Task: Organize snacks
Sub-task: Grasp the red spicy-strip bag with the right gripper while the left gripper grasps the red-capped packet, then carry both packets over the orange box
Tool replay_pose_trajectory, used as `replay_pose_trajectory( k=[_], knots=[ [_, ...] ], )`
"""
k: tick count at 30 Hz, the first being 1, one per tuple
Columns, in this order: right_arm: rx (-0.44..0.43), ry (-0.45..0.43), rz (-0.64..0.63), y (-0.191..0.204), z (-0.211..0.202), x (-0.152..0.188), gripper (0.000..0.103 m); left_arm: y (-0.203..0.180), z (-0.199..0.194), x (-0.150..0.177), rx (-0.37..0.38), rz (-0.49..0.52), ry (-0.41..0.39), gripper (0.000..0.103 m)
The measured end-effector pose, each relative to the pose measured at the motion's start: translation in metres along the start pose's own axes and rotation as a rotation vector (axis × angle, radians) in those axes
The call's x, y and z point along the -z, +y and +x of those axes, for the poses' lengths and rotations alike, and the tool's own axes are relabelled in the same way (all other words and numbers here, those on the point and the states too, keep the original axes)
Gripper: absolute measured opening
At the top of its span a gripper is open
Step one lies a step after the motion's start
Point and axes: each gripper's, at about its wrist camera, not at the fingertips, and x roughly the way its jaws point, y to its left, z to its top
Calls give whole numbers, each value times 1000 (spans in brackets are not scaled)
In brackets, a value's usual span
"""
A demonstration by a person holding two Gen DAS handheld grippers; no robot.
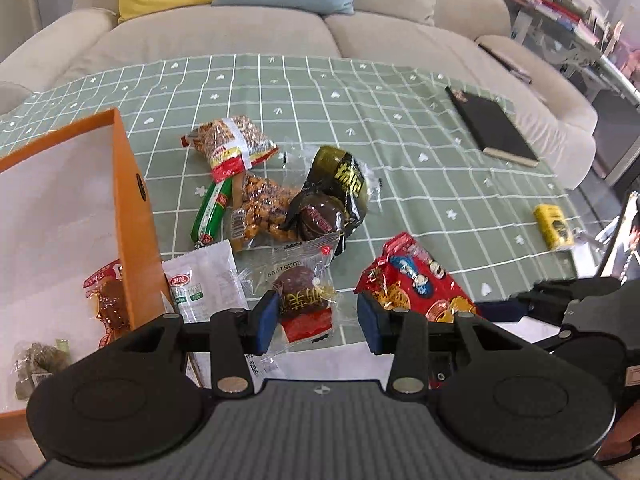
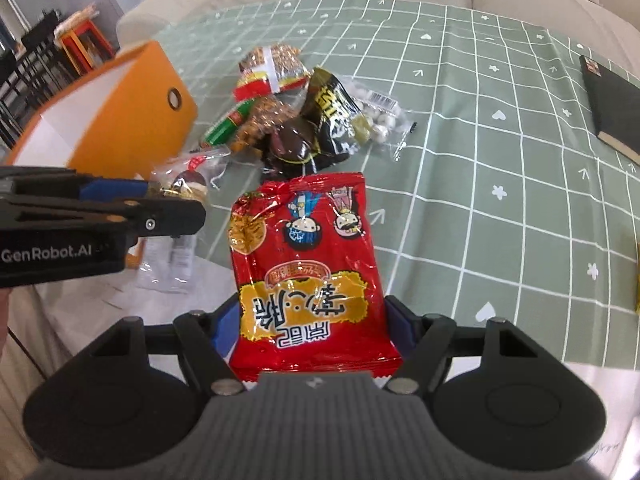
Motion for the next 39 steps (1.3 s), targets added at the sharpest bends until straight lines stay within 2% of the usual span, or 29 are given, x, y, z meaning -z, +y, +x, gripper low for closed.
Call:
replay_pose_trajectory(
  k=[10, 19, 26, 33, 39],
  knots=[
    [-46, -68, 45, 19, -17, 18, 70, 11, -38, 4, 43, -29, -91, 48],
    [-92, -137, 56, 45, -36, 10, 70, 39, -69, 8, 63, -79, -160, 48],
    [-110, -182, -12, 81, -48, -17, 70, 73, -93, 9, 52, -134, -220, 48],
    [-143, -205, -133, 132, -55, -55, 70, 123, -116, 12, 0, -191, -268, 48],
    [-156, -189, -255, 179, -47, -81, 70, 170, -121, 11, -73, -245, -243, 48]
  ],
)
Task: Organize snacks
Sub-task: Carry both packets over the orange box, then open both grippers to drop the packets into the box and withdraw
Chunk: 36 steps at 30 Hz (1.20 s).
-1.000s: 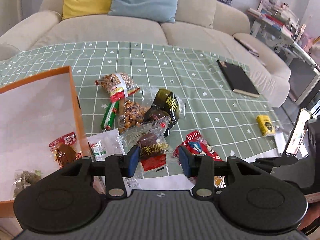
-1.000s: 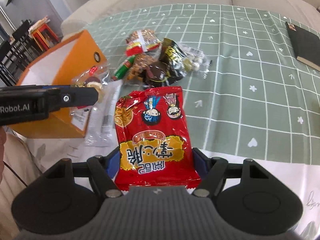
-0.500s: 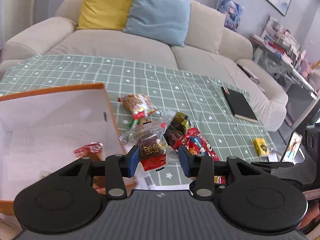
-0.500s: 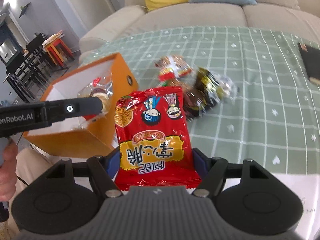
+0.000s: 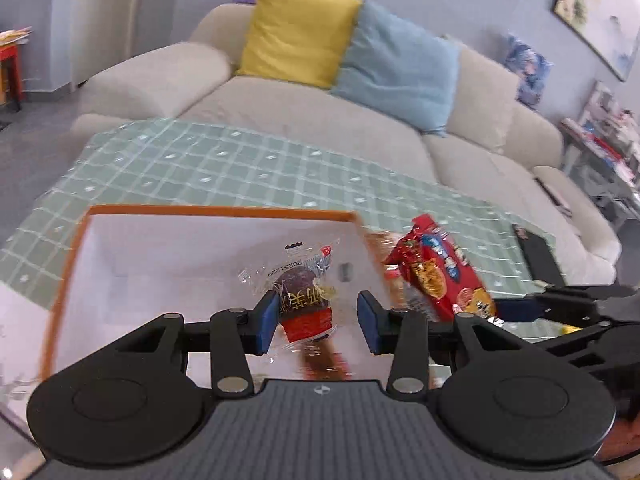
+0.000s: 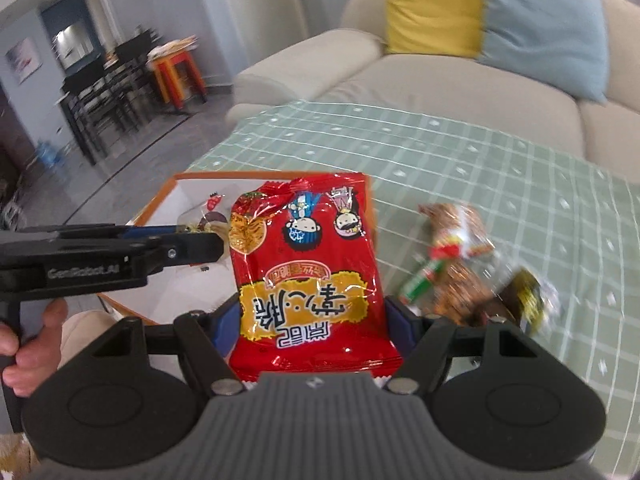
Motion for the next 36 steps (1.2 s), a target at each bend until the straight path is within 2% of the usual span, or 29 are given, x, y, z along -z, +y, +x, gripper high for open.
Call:
replay_pose_trajectory(
  k=[7, 13, 17, 24, 31, 36],
  knots=[
    [19, 96, -83, 32, 56, -26, 70, 43, 25, -6, -91, -34, 96, 48],
    [102, 191, -221, 64, 105, -26, 70, 69, 56, 3, -176, -9, 221, 48],
    [132, 242, -280, 72, 130, -25, 70, 78, 71, 9, -205, 3, 292, 48],
    [154, 331, -280, 69, 164, -25, 70, 84, 89, 16, -221, -18, 372, 48],
    [160, 384, -290, 71, 183, -23, 71, 85, 103, 20, -254, -30, 437, 48],
    [166, 423, -291, 68, 195, -21, 71, 86, 106, 19, -264, -25, 462, 49]
  ],
)
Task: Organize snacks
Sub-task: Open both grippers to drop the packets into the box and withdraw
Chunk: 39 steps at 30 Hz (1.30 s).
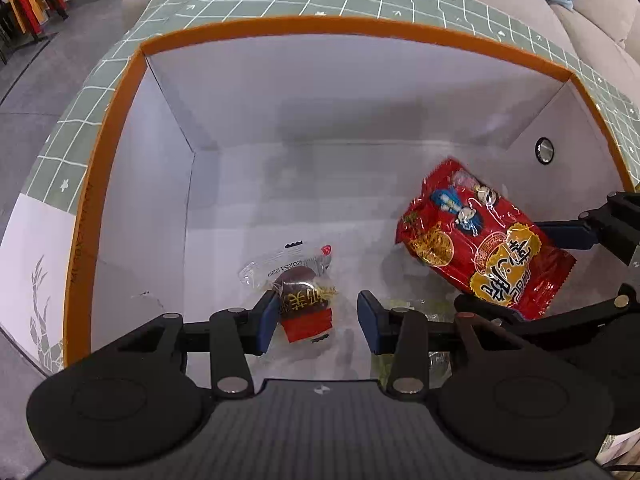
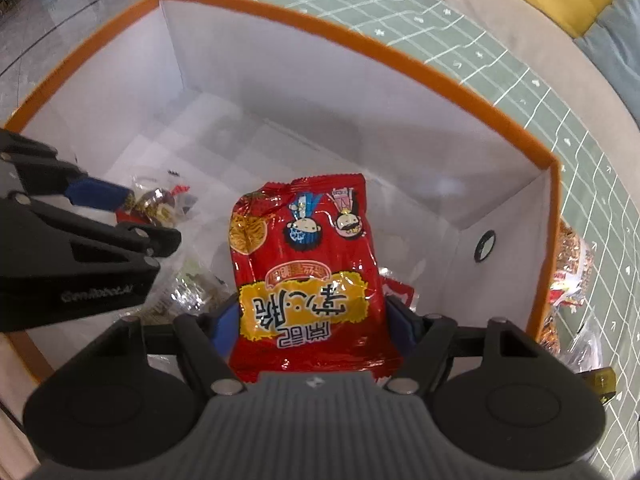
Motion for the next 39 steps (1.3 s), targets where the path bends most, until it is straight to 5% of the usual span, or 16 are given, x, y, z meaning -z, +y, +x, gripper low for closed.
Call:
replay_pose_trajectory(
  k=[11, 16, 21, 39],
  knots=[
    [-1, -11, -18, 5, -8, 3, 78, -3, 3, 0, -20, -8, 11, 57],
    [-2, -38, -36, 7, -20, 4, 87, 1, -7, 6, -25, -35, -50, 73],
    [-5, -96, -33, 4, -44, 7, 91, 1, -21, 11, -15, -47, -88, 73],
    [53, -415, 218, -48, -140, 104, 91, -65, -105, 51, 54, 66, -432, 74]
  ],
)
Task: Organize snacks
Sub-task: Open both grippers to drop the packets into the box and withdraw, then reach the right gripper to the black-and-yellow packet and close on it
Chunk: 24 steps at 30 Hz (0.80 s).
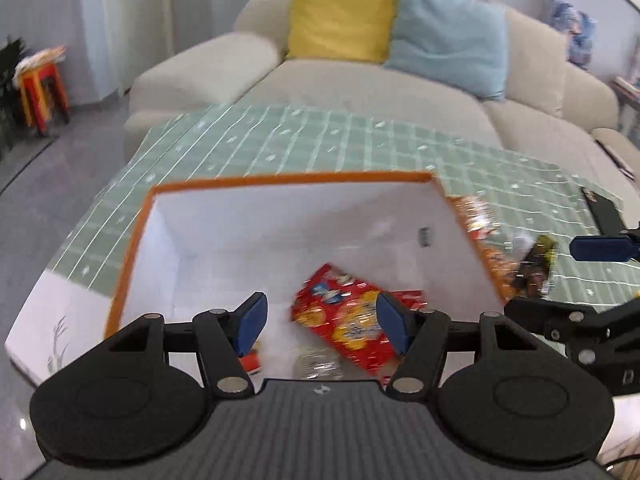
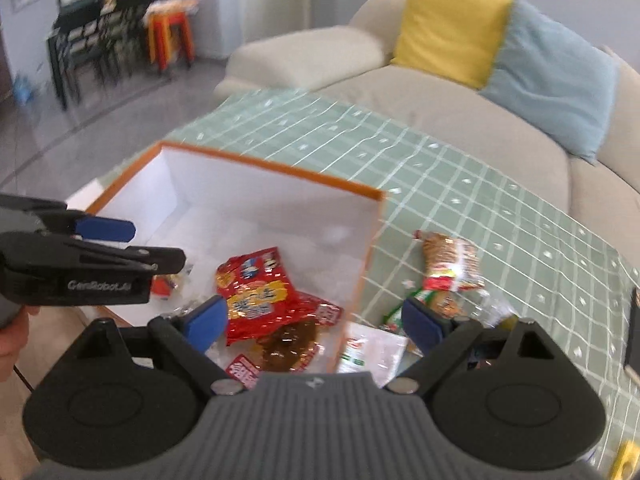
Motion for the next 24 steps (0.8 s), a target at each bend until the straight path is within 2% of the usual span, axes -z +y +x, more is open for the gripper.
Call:
replay_pose_trajectory(
  k=[4, 10, 15, 18, 24],
  knots=[
    [24, -35, 48, -26, -19, 22, 91, -24, -9, 1, 87, 55, -26, 74],
    [86, -27, 124, -72, -36, 61, 89, -69, -15, 3, 191, 168, -29, 74],
    [128, 6, 240, -112, -36, 93, 81, -106, -9, 14, 227, 263, 21, 73],
    [141, 32, 283, -125, -29, 110, 80, -127, -3, 15, 235, 330, 56, 72],
    [103, 80, 339, -143, -10, 121, 76, -170, 21, 6, 205, 410, 157, 69]
  ],
)
